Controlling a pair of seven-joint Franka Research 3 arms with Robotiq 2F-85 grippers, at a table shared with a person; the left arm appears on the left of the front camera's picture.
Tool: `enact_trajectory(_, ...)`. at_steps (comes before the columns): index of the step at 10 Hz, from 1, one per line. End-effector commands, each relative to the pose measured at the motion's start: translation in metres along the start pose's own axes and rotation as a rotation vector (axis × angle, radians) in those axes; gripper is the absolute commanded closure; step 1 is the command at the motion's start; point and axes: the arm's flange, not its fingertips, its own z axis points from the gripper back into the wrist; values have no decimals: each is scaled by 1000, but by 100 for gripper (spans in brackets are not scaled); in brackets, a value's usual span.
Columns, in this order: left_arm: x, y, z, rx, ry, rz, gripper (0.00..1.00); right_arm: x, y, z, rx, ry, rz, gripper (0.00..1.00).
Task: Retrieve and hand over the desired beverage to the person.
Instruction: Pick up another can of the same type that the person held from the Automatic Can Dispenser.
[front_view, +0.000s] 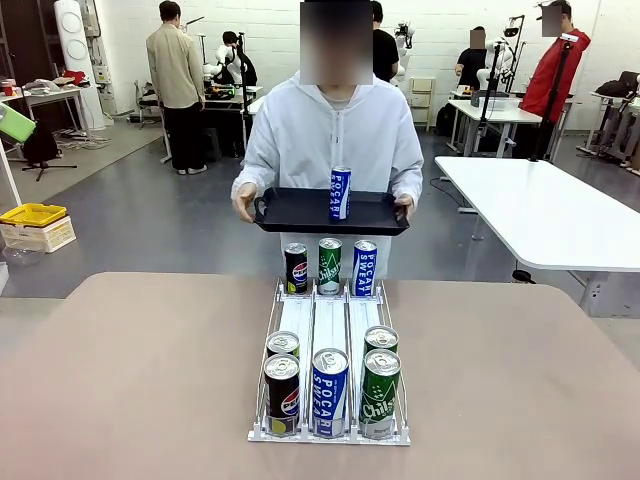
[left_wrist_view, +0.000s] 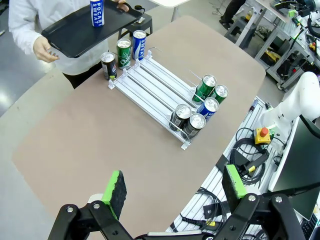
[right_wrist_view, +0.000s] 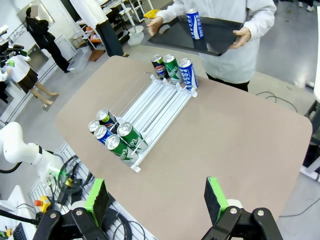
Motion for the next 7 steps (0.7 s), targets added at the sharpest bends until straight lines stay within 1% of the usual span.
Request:
enact_trajectory(1,2,-1,2,-5,7,-4,0,2,0,0,30,-19,11,0)
enact_trajectory(2,0,0,0,0,0,0,0,2,0,0,30,-19,11,0)
enact_trajectory(3,18,-18,-22,35,97,-19,0,2,0,0,30,-19,11,0)
enact_trajectory(4,35,-35,-44,34,183,-34,0,2,0,0,30,-19,11,0)
enact_trajectory(5,56,-59,-77,25,292,-13,0,2,0,0,30,-19,11,0)
enact_trajectory(6,69,-78,-105,90,338,66,0,2,0,0,30,-19,11,0)
enact_trajectory(7,79,-96,-134,128,382,146,0,2,0,0,30,-19,11,0)
